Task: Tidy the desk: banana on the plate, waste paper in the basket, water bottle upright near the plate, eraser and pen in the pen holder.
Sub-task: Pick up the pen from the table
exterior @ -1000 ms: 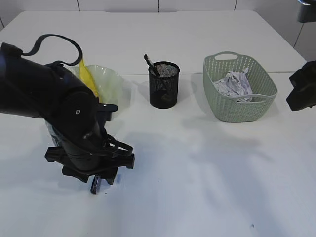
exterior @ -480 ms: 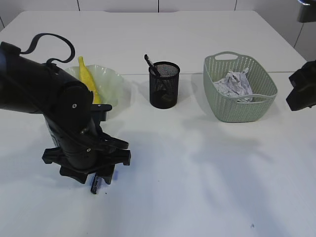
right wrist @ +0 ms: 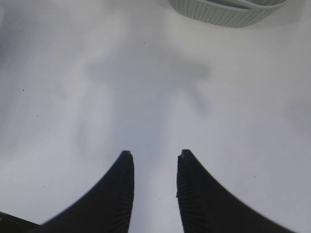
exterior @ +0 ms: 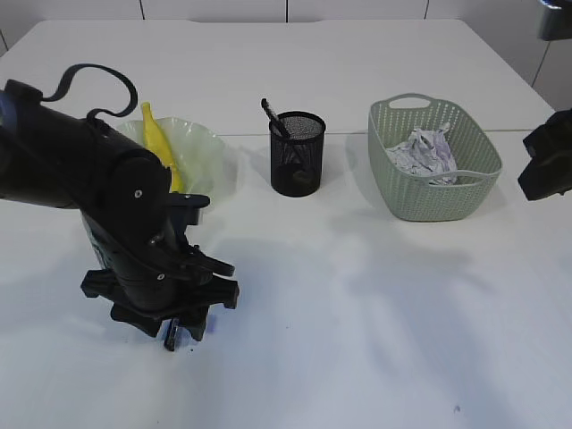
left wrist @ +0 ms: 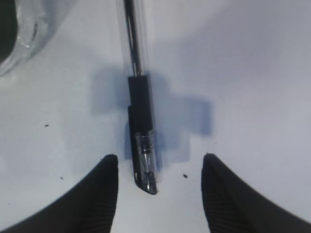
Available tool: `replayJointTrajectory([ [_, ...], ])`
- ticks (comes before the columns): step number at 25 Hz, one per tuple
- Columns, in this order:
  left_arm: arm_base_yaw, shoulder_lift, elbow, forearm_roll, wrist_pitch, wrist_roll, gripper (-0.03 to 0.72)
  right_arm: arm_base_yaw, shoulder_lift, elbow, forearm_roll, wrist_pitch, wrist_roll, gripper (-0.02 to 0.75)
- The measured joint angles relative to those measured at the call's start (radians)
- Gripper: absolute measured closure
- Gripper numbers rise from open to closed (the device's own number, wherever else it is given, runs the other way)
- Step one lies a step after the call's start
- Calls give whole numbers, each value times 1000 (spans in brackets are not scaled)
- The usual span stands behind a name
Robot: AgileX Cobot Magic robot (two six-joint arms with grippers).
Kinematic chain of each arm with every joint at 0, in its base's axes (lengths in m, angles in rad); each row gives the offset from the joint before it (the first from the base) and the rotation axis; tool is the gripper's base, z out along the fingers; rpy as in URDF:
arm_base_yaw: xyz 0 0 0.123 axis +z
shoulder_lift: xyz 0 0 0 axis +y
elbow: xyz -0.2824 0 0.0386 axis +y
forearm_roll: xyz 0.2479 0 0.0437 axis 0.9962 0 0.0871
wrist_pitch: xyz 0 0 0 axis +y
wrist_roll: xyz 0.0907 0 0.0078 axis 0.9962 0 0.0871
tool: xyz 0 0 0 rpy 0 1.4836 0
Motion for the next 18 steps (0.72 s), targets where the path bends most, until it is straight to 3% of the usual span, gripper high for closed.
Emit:
replayJointTrajectory([
  [6,0,40,0,-51,2,46,308,0,0,0,0,-4,0,499],
  [18,0,44,0,-51,-37,53,308,0,0,0,0,-4,0,499],
])
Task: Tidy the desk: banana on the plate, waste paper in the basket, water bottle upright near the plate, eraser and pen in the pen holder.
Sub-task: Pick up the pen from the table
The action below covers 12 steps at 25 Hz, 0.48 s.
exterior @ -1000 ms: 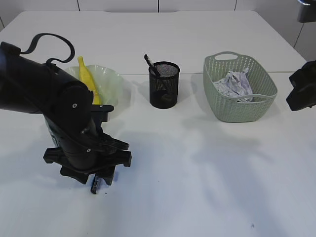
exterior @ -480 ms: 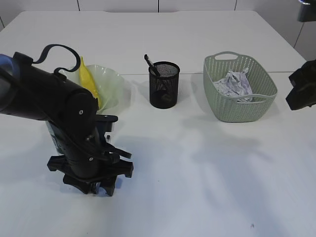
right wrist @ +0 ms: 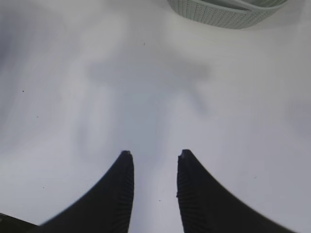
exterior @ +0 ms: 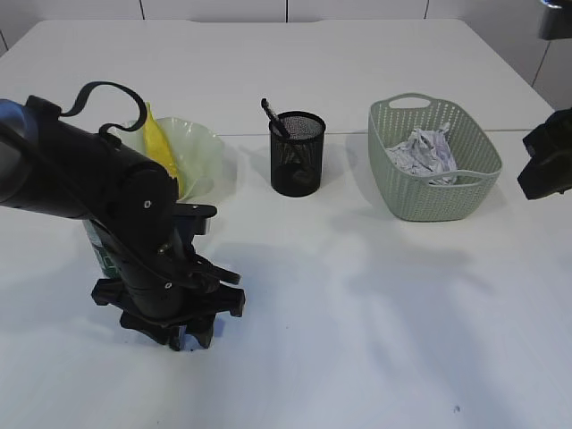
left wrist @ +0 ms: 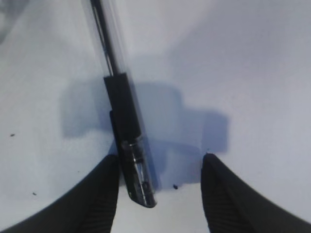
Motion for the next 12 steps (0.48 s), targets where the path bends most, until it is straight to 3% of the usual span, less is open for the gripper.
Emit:
replayJointTrajectory([
  [6,0,5,-2,17,-9,0,322,0,0,0,0,0,0,499],
  [12,0,10,-8,26,-10,0,392,0,0,0,0,0,0,499],
])
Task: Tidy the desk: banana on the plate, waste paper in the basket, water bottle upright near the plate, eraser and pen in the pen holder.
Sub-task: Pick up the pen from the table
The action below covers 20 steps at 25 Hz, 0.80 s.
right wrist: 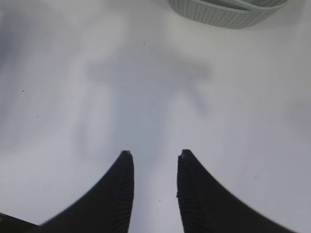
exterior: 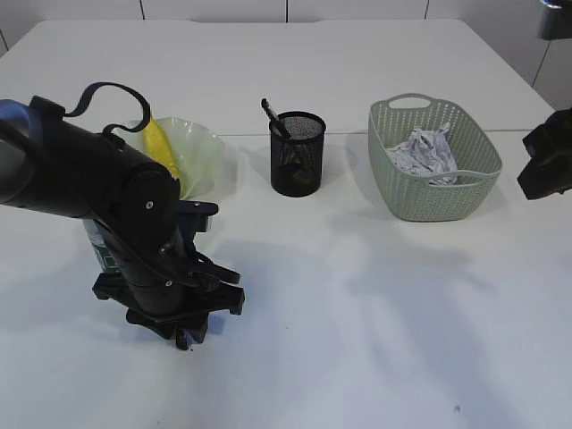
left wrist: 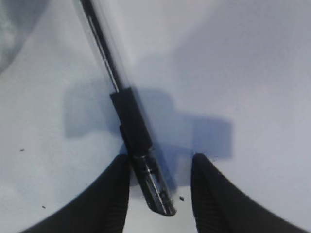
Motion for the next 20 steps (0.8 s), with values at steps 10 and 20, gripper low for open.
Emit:
replayJointTrajectory([
  [10,0,3,-1,4,-2,0,533,0,0,0,0,0,0,499],
  [20,0,3,-2,15,10,0,626,0,0,0,0,0,0,499],
])
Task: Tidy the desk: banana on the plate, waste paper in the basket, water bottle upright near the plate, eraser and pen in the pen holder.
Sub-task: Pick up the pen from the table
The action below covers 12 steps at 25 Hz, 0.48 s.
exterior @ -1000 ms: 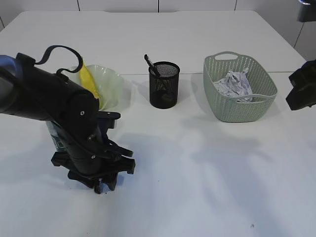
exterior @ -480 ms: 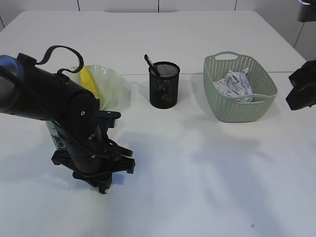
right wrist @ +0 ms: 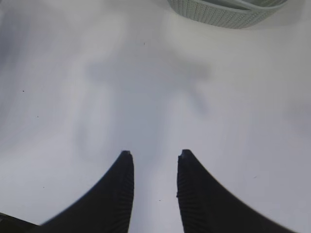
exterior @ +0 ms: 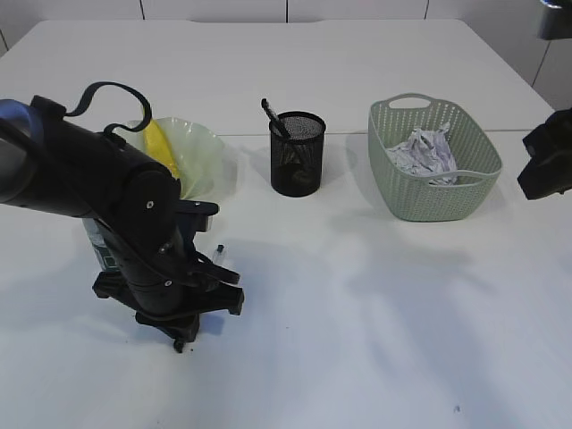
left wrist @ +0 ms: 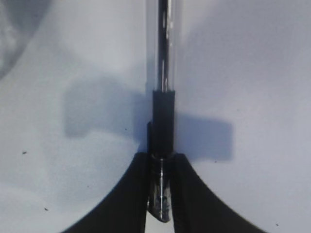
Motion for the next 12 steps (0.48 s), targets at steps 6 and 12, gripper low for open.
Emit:
replayJointTrajectory([
  [6,0,0,-2,11,8,0,627,0,0,0,0,0,0,499],
  [12,0,-4,-2,11,16,39,628,0,0,0,0,0,0,499],
])
